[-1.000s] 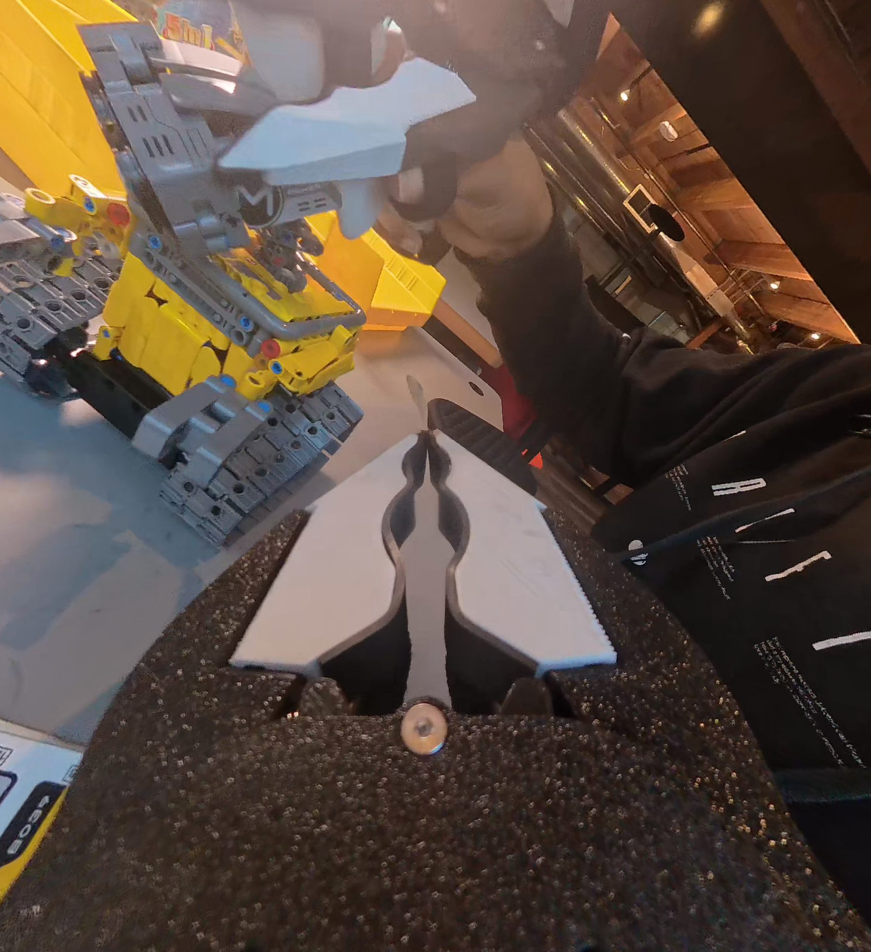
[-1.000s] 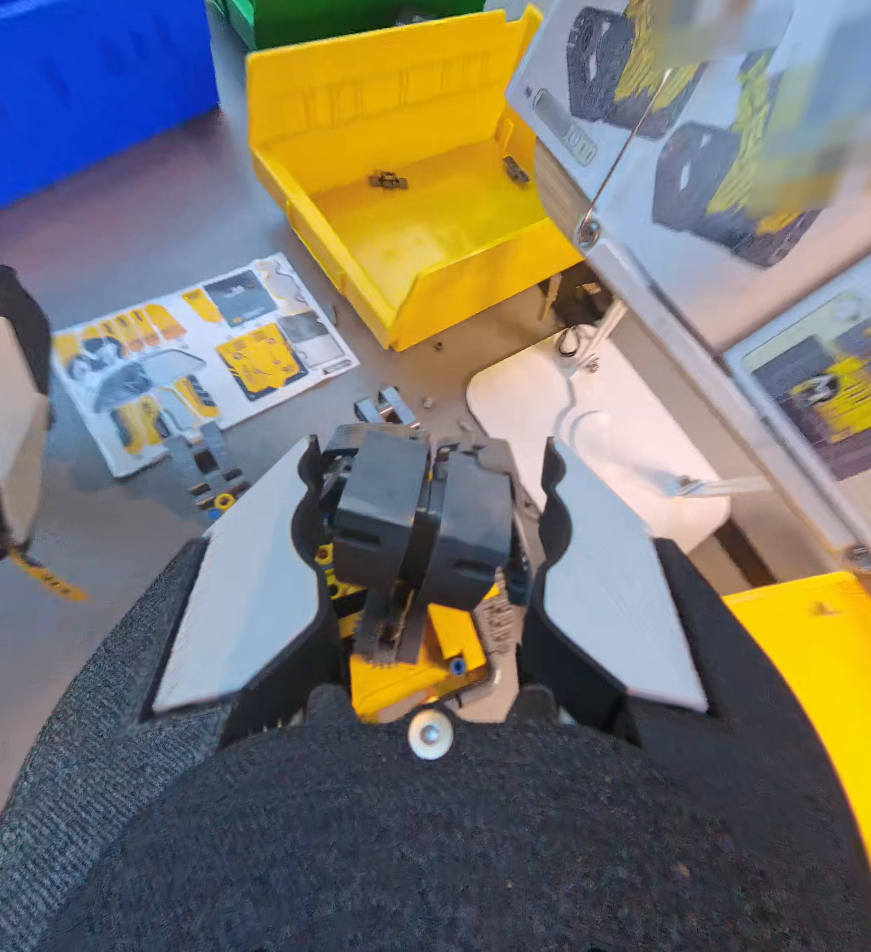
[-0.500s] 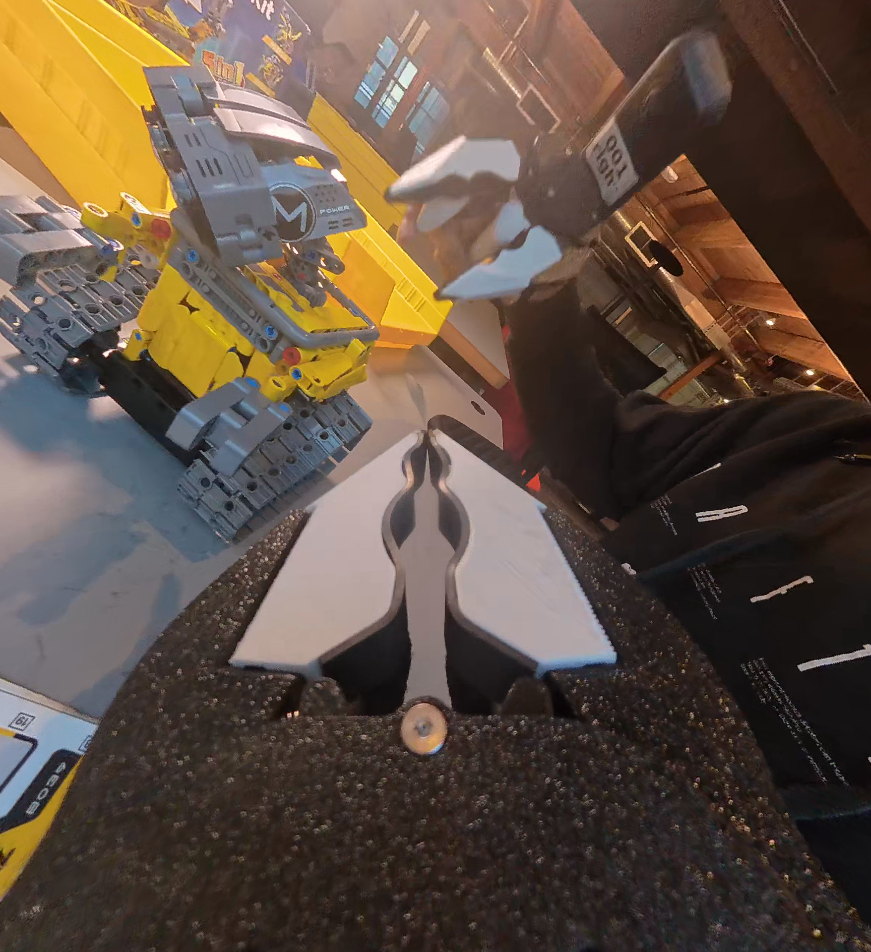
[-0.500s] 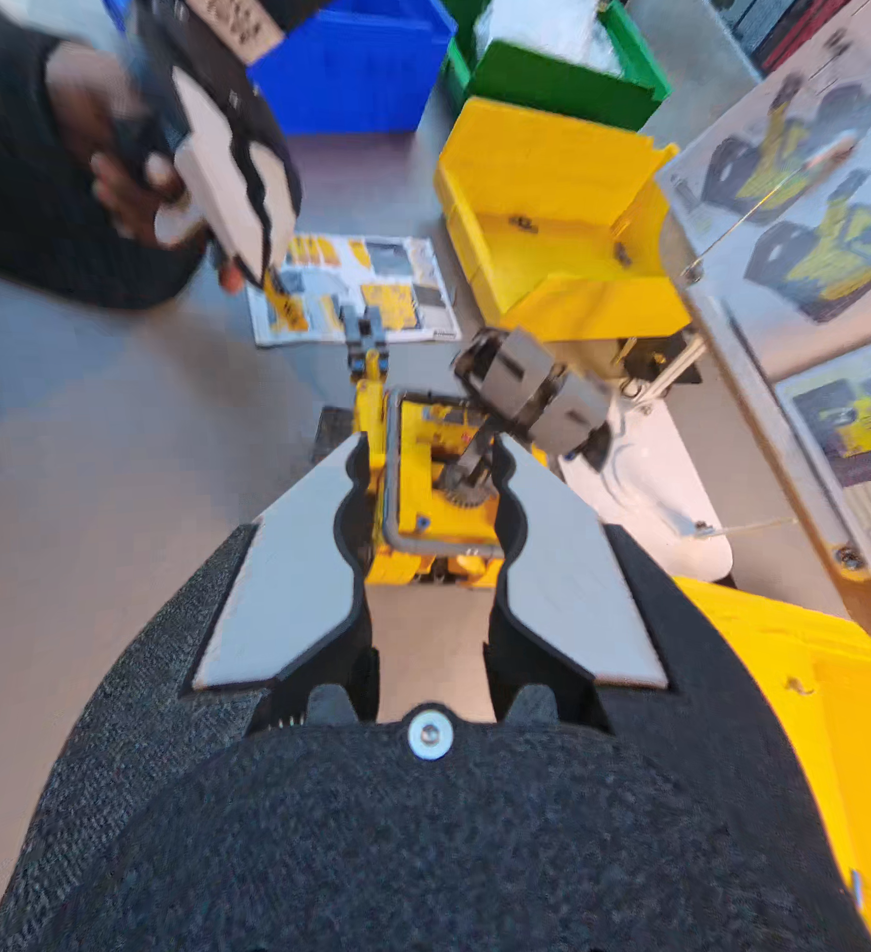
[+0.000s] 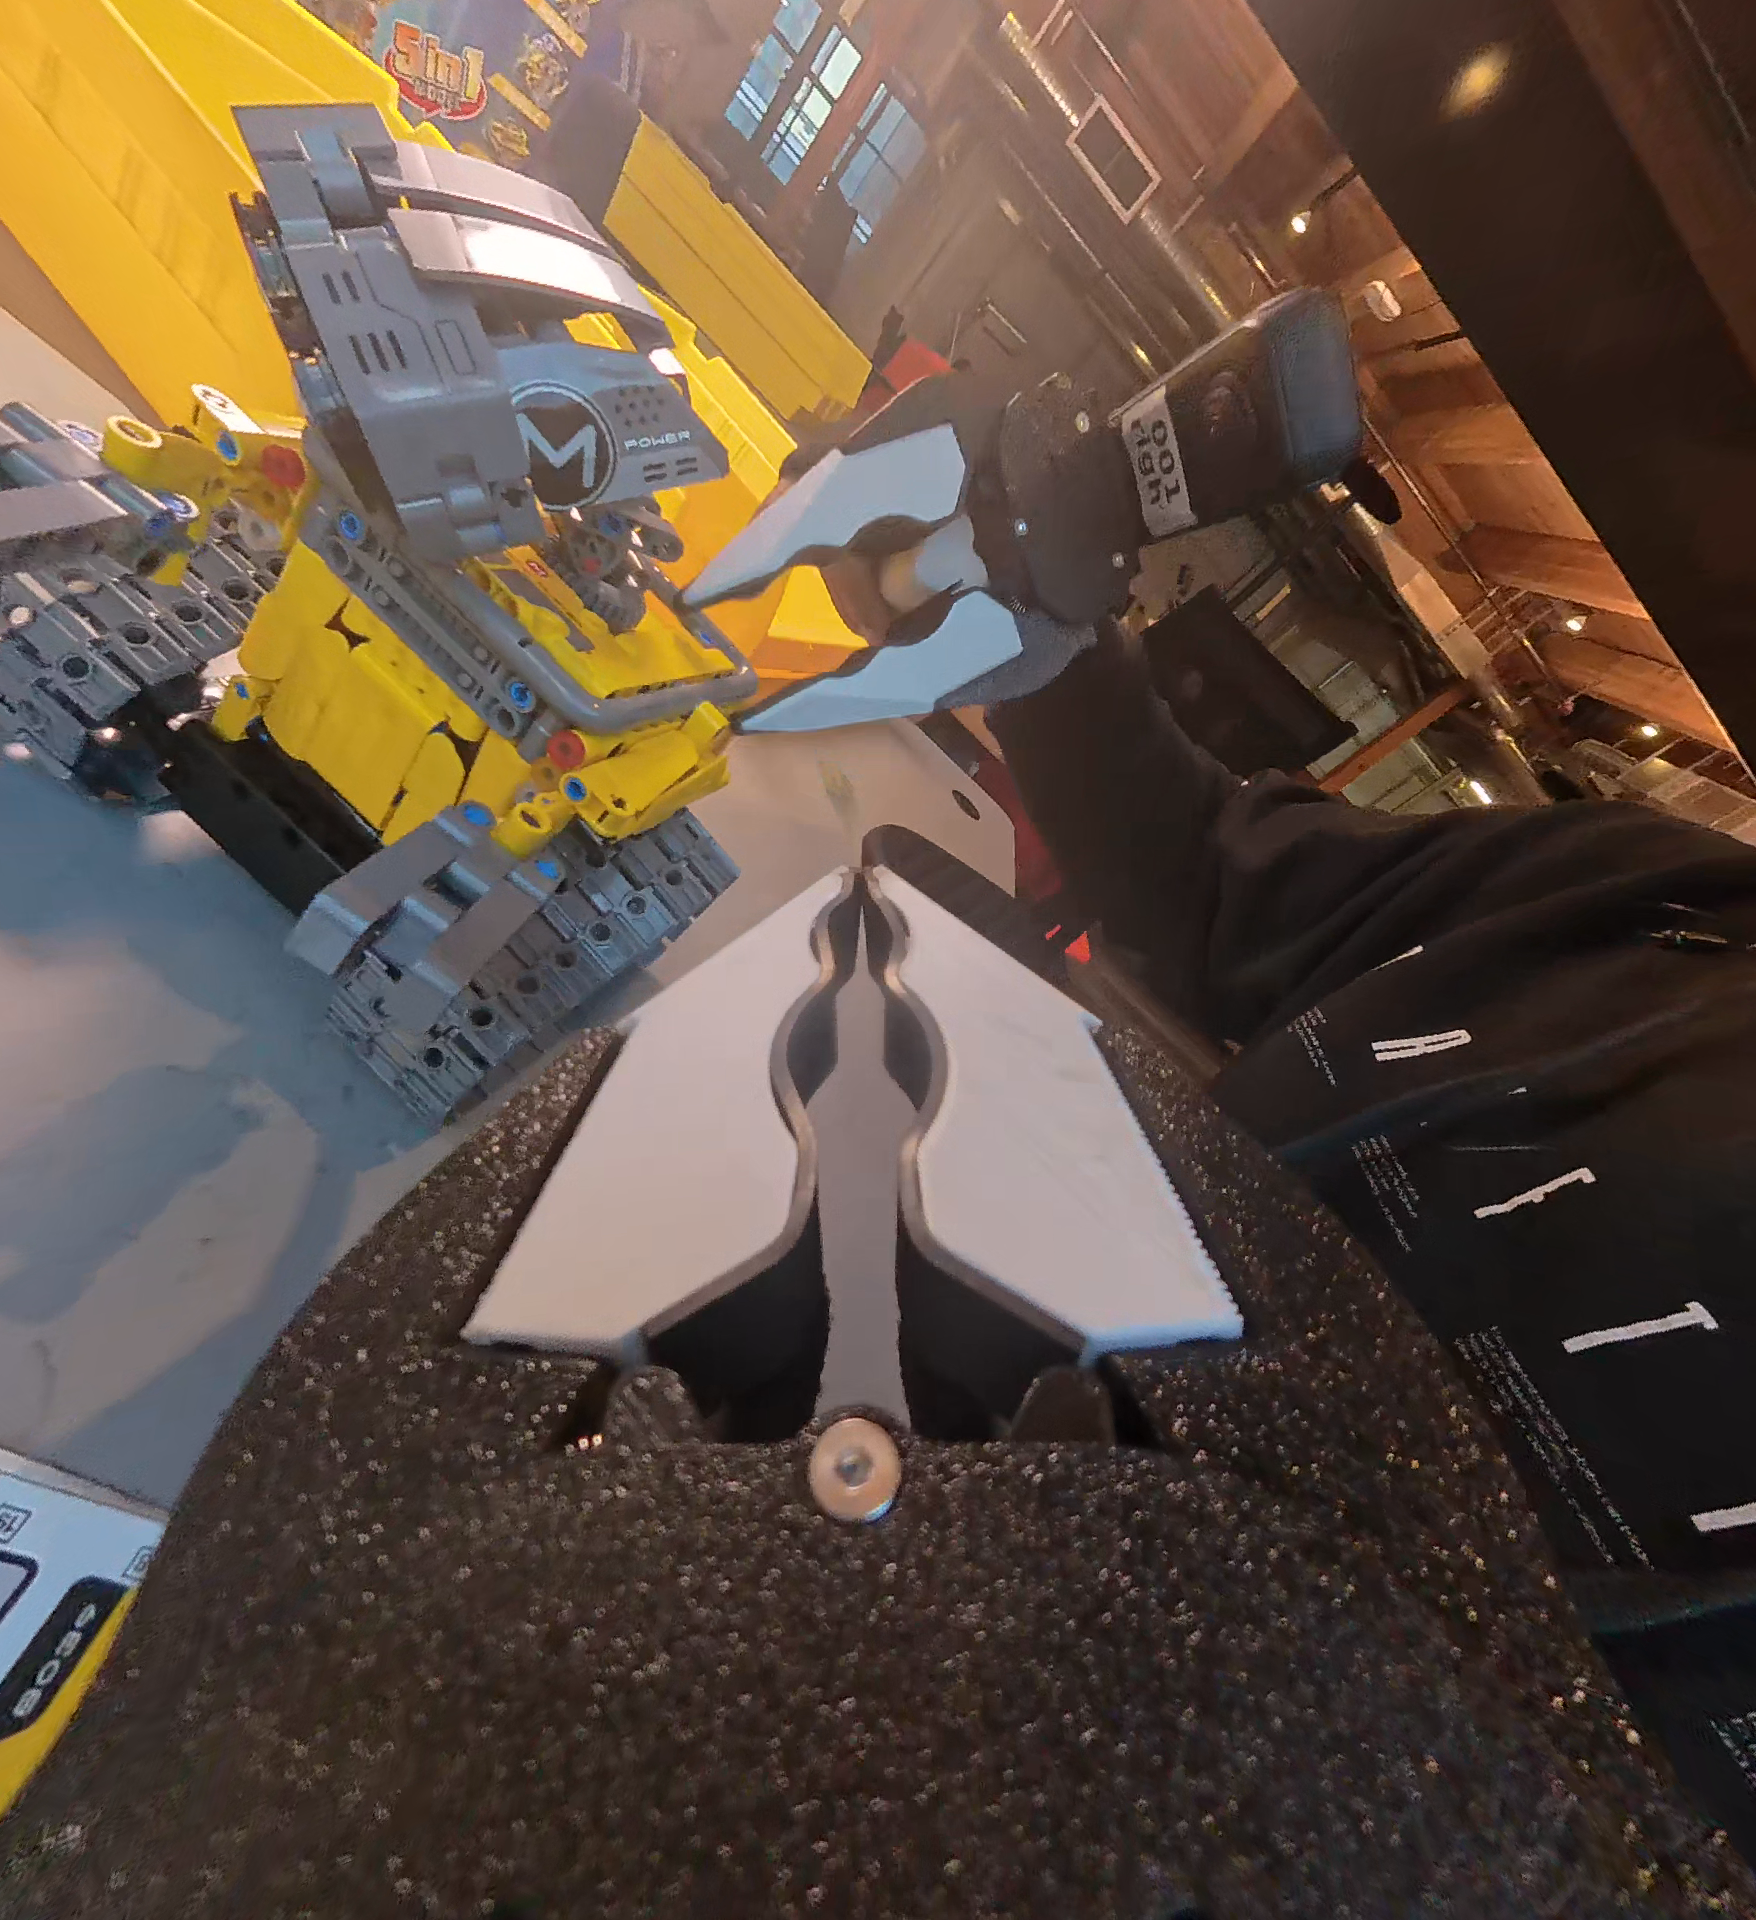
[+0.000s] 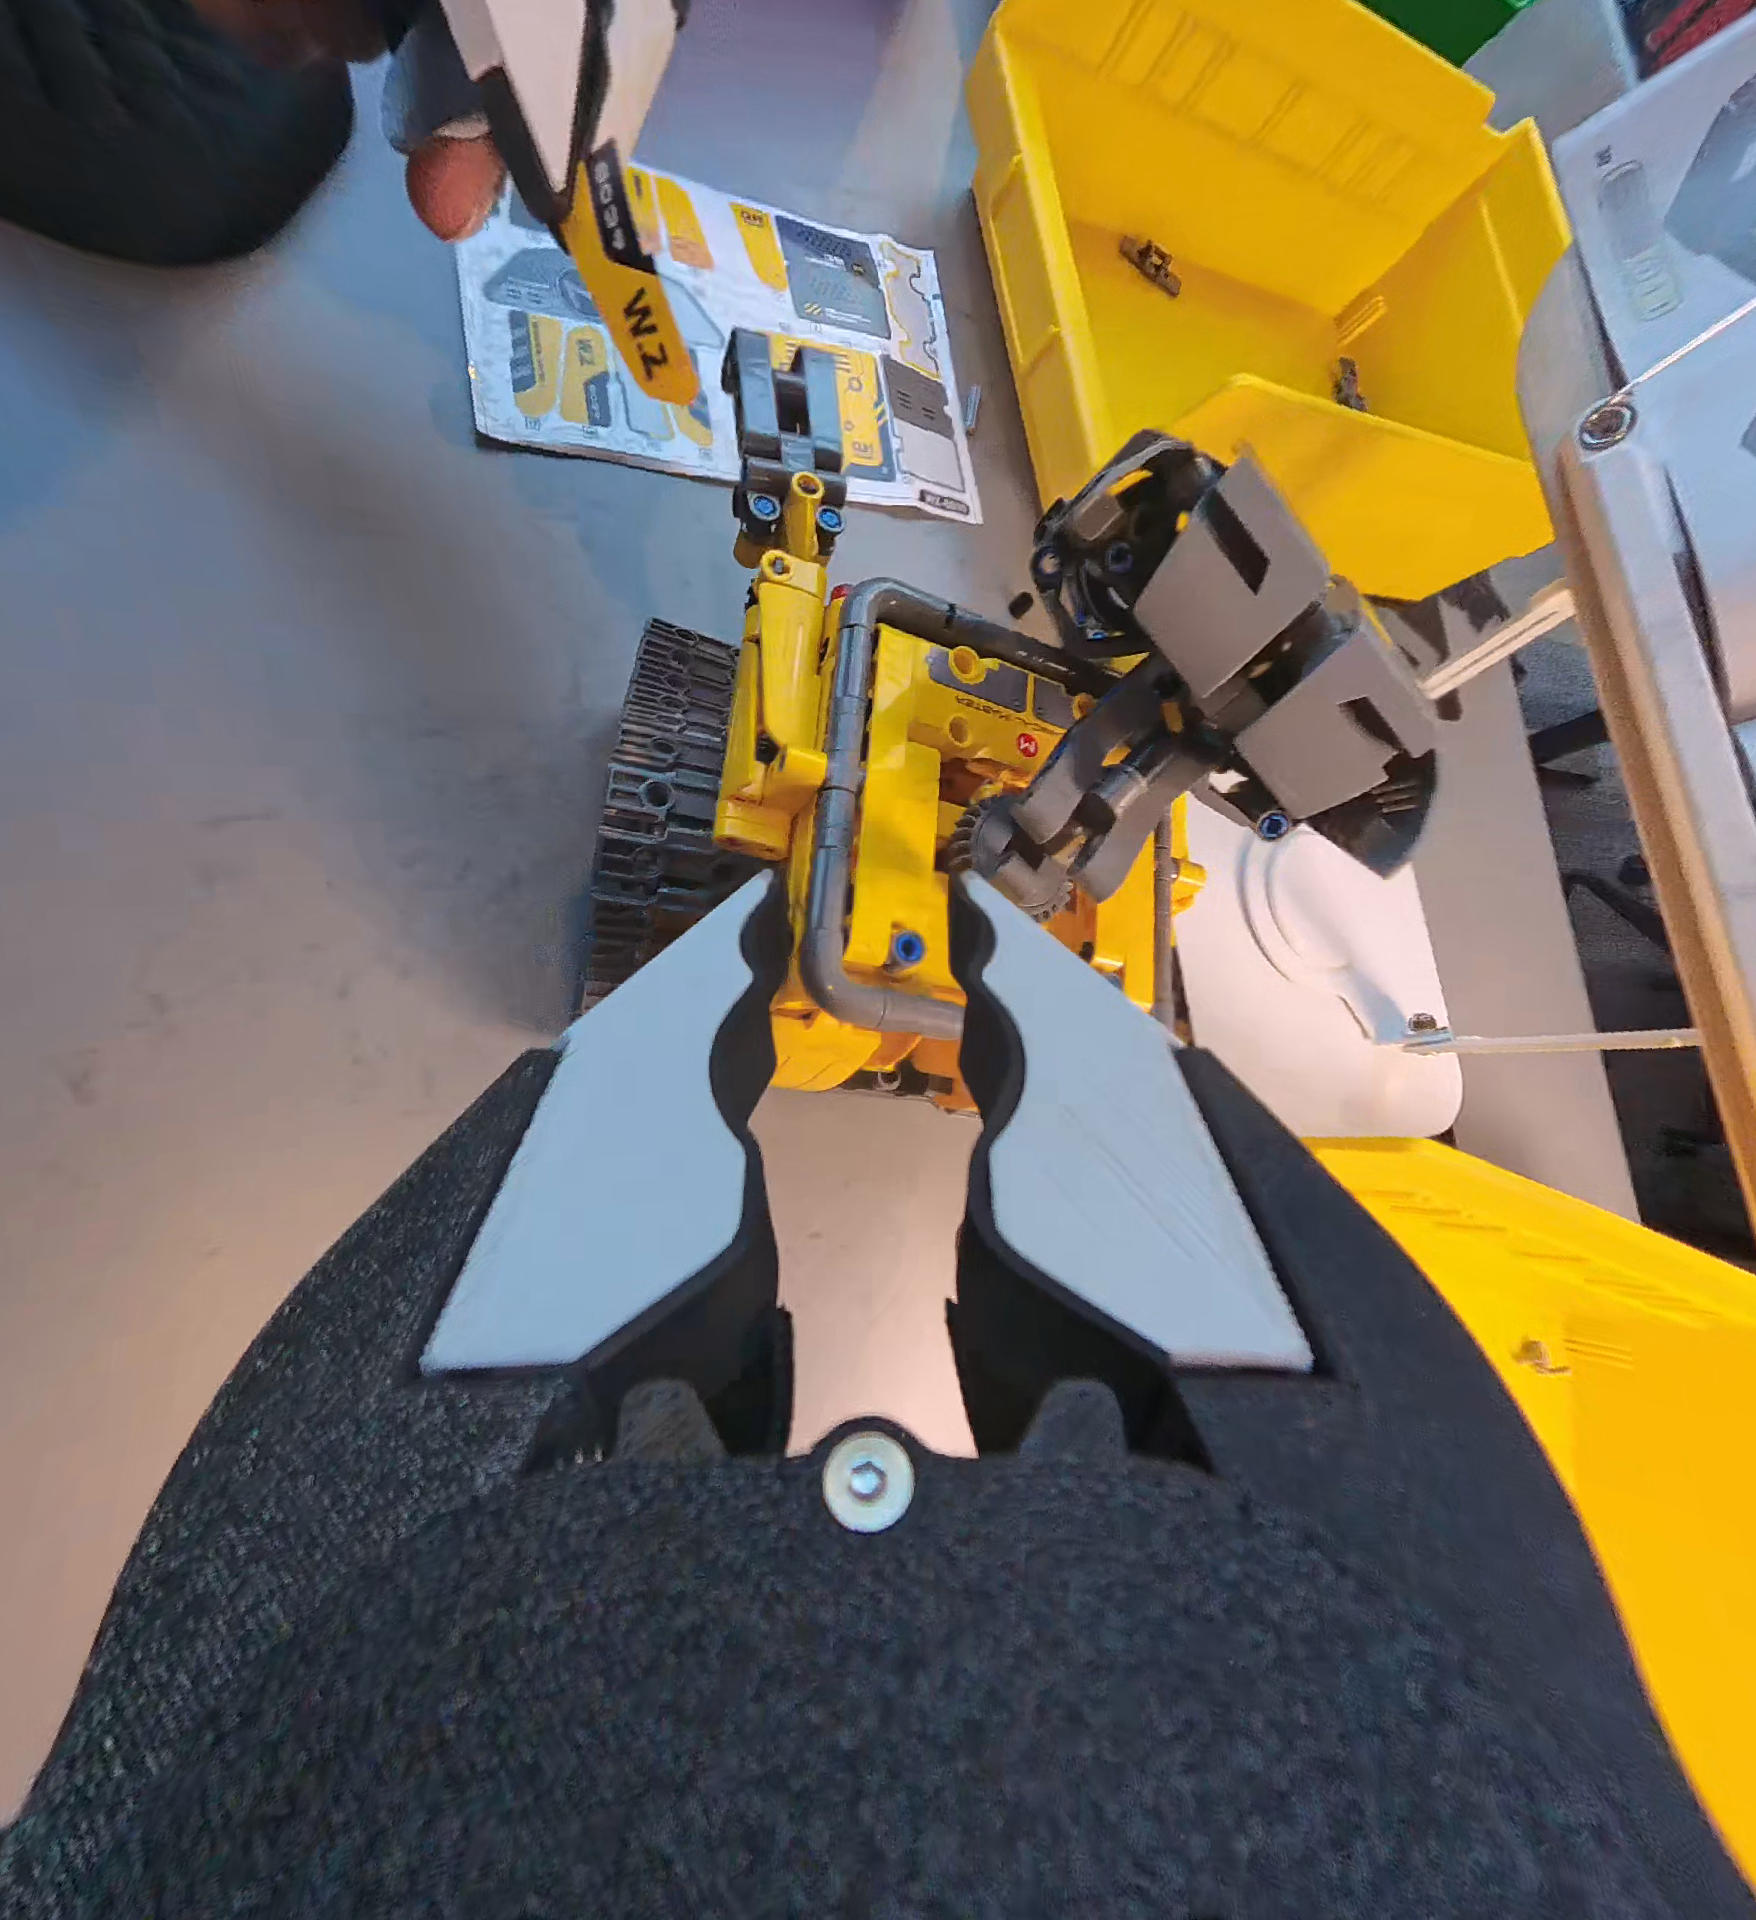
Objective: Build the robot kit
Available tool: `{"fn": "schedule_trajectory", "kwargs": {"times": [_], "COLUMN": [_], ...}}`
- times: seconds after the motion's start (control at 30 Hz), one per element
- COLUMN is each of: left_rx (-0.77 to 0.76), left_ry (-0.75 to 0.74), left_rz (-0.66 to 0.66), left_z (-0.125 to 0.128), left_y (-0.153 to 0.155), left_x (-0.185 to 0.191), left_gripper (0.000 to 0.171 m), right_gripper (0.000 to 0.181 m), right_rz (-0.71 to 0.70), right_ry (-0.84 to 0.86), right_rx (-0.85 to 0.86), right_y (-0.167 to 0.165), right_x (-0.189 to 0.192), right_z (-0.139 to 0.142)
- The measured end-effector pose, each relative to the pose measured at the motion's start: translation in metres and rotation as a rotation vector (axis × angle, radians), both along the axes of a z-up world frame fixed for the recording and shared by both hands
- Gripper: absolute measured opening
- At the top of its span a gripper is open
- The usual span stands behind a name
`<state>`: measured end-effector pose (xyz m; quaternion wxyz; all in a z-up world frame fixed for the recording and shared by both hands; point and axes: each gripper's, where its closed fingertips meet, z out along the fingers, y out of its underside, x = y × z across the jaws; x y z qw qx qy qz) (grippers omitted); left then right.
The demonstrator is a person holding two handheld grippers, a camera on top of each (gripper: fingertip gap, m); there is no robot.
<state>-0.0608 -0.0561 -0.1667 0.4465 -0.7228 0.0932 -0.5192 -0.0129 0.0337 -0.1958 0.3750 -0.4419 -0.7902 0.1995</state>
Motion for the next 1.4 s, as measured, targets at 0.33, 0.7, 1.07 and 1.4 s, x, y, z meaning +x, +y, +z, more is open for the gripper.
{"fn": "schedule_trajectory", "kwargs": {"times": [0.33,0.7,1.07,1.4], "left_rx": [-0.014,-0.128,-0.198,-0.232], "left_ry": [0.005,-0.148,-0.22,-0.283], "left_rz": [0.013,-0.095,-0.109,-0.136], "left_z": [0.001,0.01,0.011,0.011], "left_y": [-0.005,-0.028,-0.037,-0.037], "left_x": [0.002,0.03,0.051,0.058], "left_gripper": [0.0,0.0,0.0,0.0], "right_gripper": [0.024,0.024,0.024,0.024], "right_rz": [0.126,0.359,0.307,0.318], "right_ry": [-0.075,-0.06,0.193,0.331], "right_rx": [-0.155,-0.244,-0.237,0.017], "right_y": [-0.012,-0.054,-0.093,-0.111], "right_x": [-0.006,0.014,0.024,0.014], "right_z": [-0.005,-0.004,0.038,0.034]}}
